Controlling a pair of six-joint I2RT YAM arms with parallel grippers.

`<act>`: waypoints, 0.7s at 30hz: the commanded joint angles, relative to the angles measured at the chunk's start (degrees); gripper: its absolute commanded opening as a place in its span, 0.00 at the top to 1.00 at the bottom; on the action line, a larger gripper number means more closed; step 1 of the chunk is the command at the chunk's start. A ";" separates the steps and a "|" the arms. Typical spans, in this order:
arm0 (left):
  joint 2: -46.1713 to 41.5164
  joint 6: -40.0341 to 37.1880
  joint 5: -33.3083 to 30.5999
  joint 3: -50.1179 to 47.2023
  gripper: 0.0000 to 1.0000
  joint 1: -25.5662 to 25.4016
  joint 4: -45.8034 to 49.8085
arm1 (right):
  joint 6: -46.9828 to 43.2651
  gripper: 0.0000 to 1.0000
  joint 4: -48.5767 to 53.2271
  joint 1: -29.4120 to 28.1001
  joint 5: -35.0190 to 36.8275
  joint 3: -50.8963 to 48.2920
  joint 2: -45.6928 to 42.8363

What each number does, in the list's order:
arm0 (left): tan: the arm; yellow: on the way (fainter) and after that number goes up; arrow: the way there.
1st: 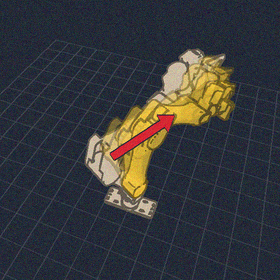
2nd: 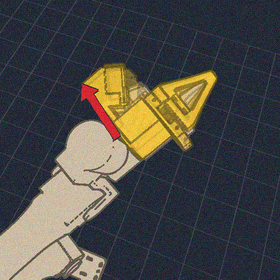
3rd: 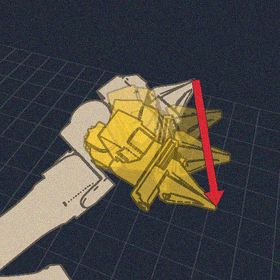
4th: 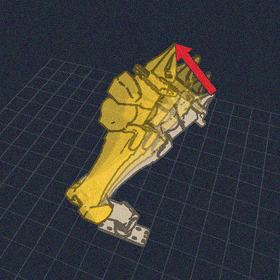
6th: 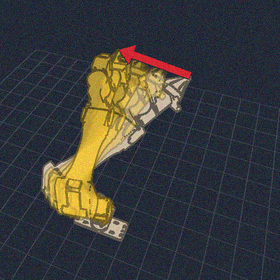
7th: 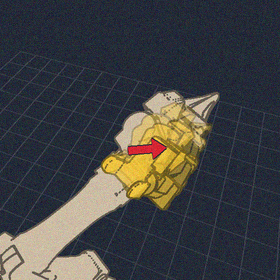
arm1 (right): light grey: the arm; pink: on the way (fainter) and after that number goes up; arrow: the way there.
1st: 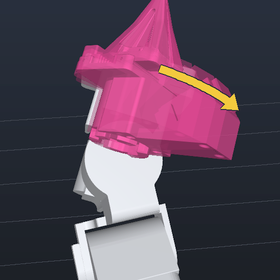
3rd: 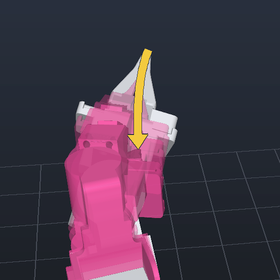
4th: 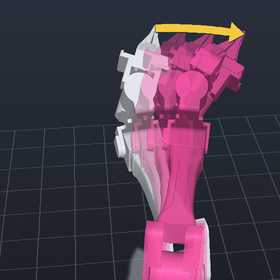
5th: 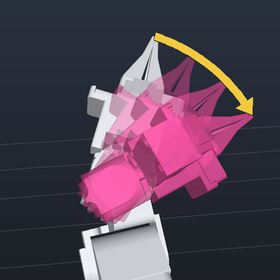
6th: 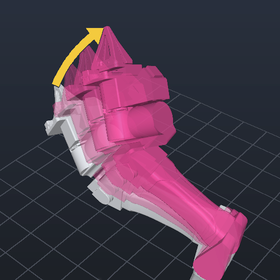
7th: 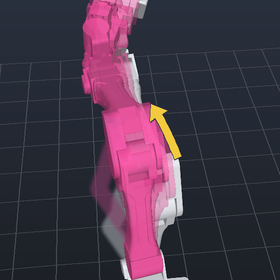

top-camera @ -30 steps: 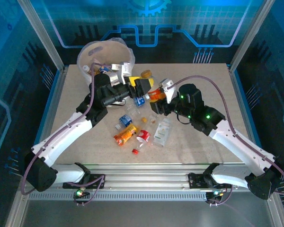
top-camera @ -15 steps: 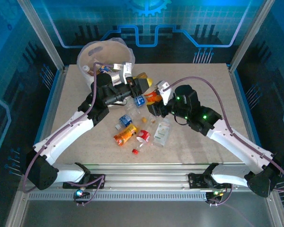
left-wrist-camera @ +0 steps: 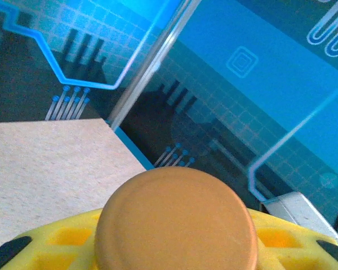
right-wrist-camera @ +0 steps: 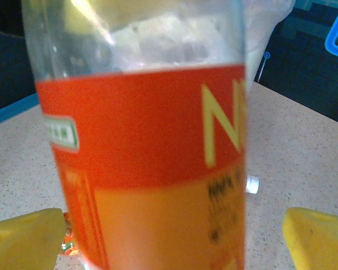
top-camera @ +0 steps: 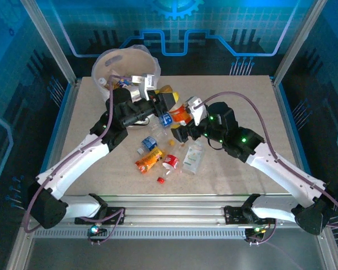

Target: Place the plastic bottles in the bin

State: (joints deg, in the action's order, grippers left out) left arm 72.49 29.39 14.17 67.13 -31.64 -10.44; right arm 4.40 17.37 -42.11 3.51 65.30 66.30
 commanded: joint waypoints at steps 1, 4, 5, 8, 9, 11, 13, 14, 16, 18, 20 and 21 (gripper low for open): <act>-2.52 -7.15 -6.94 3.34 0.73 0.23 4.51 | 2.03 0.00 3.44 -0.86 2.93 -0.08 -2.96; -2.53 -10.39 -10.09 6.88 0.74 1.38 7.91 | 3.06 0.00 6.50 -0.70 4.80 -0.13 -4.00; -2.50 -11.18 -10.62 7.90 0.74 2.02 8.45 | 3.52 0.00 7.39 -0.75 5.59 -0.25 -4.28; -2.22 -12.02 -11.05 11.15 0.74 4.90 9.79 | 5.51 0.00 9.48 -0.48 7.97 -0.61 -4.61; -2.05 -12.33 -11.10 12.41 0.75 6.01 10.19 | 6.47 0.00 10.37 -0.23 8.83 -0.57 -4.54; -1.59 -12.92 -11.26 14.80 0.74 7.99 10.65 | 8.68 0.00 12.28 0.16 11.34 -0.32 -3.96; -0.83 -13.43 -11.45 17.53 0.75 10.08 11.18 | 11.80 0.00 15.88 1.30 14.59 0.80 -2.30; -0.32 -13.60 -11.64 18.92 0.75 11.13 11.46 | 13.98 0.00 18.54 2.22 16.16 1.93 -0.98; 0.72 -14.06 -12.55 21.30 0.74 13.07 12.06 | 17.45 0.00 23.71 4.55 17.17 4.24 2.27; 2.03 -14.18 -13.71 23.64 0.74 14.96 12.21 | 20.23 0.00 27.81 6.80 16.85 5.96 5.71; 3.71 -14.65 -15.11 25.96 0.74 16.68 12.55 | 22.50 0.00 30.56 8.99 15.38 7.04 8.49; 4.79 -15.40 -16.00 27.51 0.74 17.44 13.04 | 23.75 0.00 31.72 10.24 13.93 7.29 10.23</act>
State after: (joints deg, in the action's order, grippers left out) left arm 74.54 16.51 1.58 90.96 -16.14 1.34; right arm 21.65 40.34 -34.44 17.61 70.37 73.76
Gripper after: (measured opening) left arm 0.453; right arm 0.997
